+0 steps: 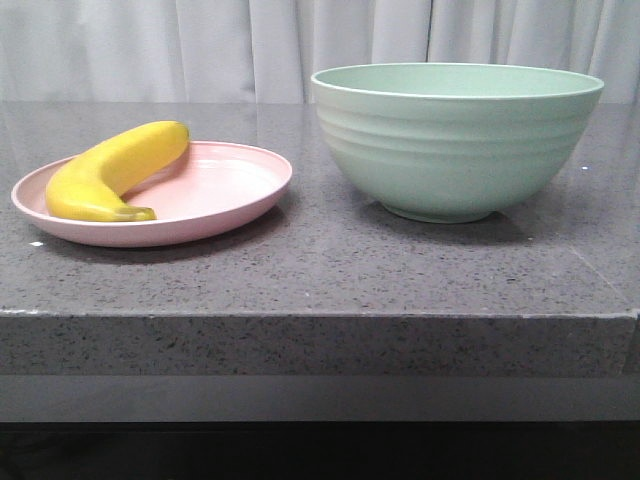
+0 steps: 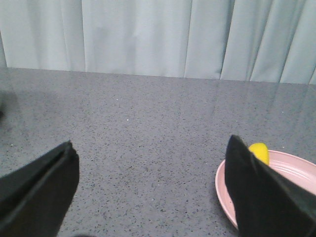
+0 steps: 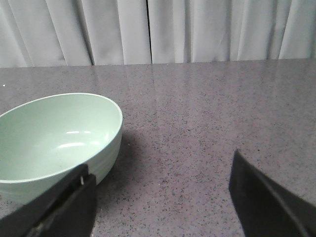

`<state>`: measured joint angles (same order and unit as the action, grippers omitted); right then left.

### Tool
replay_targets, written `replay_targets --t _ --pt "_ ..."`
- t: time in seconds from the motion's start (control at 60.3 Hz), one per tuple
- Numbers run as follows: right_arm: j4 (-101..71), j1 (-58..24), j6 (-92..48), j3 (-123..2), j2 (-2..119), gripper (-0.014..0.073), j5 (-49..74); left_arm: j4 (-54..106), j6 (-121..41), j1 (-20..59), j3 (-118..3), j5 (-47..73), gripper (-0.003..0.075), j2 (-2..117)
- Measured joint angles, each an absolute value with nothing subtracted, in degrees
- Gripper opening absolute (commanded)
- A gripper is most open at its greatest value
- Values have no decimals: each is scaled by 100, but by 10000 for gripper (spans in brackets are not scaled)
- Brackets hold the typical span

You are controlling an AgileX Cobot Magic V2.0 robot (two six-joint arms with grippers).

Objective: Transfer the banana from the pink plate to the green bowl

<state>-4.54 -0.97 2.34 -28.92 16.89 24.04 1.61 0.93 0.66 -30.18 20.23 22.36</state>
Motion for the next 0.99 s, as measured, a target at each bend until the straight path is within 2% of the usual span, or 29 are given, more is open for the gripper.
replay_targets --t 0.216,0.647,0.995 --pt "-454 -97 234 -2892 1689 576 2535 378 0 361 -3664 2430 559 3097" --pt "-454 -97 234 -2892 1689 576 2611 463 -43 2151 -5554 3627 557 6440" --pt "-454 -97 234 -2892 1689 576 2611 593 -52 2286 -6321 3789 555 8249"
